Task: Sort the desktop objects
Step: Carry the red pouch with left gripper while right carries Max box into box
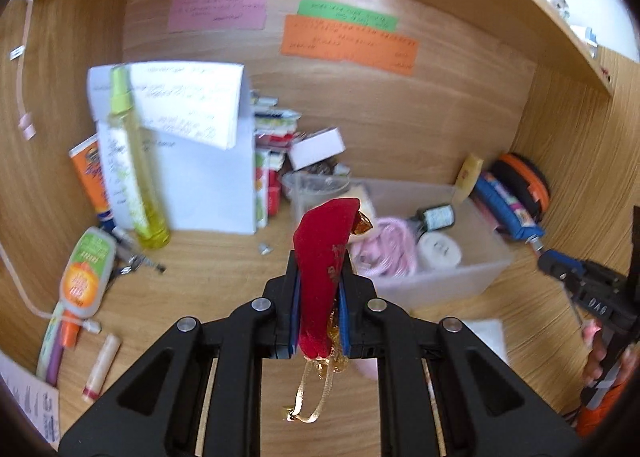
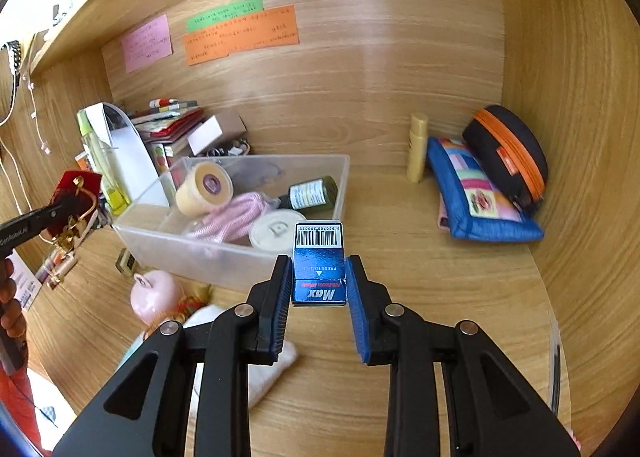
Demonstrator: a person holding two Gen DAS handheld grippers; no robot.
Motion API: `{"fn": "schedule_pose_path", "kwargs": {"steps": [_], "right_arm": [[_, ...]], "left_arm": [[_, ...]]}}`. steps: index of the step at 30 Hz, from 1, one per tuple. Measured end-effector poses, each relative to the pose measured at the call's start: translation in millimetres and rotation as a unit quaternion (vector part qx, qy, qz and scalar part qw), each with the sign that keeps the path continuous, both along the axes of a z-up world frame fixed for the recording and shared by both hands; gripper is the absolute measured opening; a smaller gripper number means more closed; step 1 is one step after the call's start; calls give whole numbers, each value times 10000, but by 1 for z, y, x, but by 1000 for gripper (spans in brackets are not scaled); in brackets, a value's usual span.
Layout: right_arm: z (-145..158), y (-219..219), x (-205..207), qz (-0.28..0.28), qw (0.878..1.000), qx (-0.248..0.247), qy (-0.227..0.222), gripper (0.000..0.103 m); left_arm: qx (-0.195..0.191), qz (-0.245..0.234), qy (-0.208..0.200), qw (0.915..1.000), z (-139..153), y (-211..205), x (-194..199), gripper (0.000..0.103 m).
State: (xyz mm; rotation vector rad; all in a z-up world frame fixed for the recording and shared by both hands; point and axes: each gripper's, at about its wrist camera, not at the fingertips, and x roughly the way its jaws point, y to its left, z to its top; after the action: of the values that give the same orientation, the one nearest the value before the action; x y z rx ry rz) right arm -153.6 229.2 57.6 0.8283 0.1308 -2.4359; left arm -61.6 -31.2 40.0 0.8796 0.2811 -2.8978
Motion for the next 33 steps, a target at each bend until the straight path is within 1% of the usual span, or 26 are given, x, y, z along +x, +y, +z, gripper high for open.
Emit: {"fn": "schedule_pose_path", "kwargs": {"steps": [4, 9, 17, 21, 26, 29, 33], "right_arm": [[7, -9, -6, 48, 9999, -21, 120, 25], [11, -20, -19, 137, 9997, -93, 163, 25], [16, -39, -40, 296, 9993, -134, 185, 25], [11, -51, -49, 369, 9992, -90, 118, 25], [-5, -58, -58, 349, 9994, -2, -24, 25], [-14, -59, -65, 341, 9992, 2, -194, 25], [-22, -60, -69, 348, 9990, 26, -290, 25]], "left_arm": [[-16, -47, 90, 9999, 9, 3, -18, 14], [-52, -146, 114, 9998, 15, 7, -42, 14], [-68, -244, 91, 9996, 15, 12, -68, 14], [-48, -239, -1, 9997, 5, 10, -80, 14], [-69, -255, -221, 9994, -16, 9, -97, 14], [-64, -272, -398, 9988, -28, 8, -106, 14], [-222, -249, -538, 9980, -39, 12, -111, 14]]}}
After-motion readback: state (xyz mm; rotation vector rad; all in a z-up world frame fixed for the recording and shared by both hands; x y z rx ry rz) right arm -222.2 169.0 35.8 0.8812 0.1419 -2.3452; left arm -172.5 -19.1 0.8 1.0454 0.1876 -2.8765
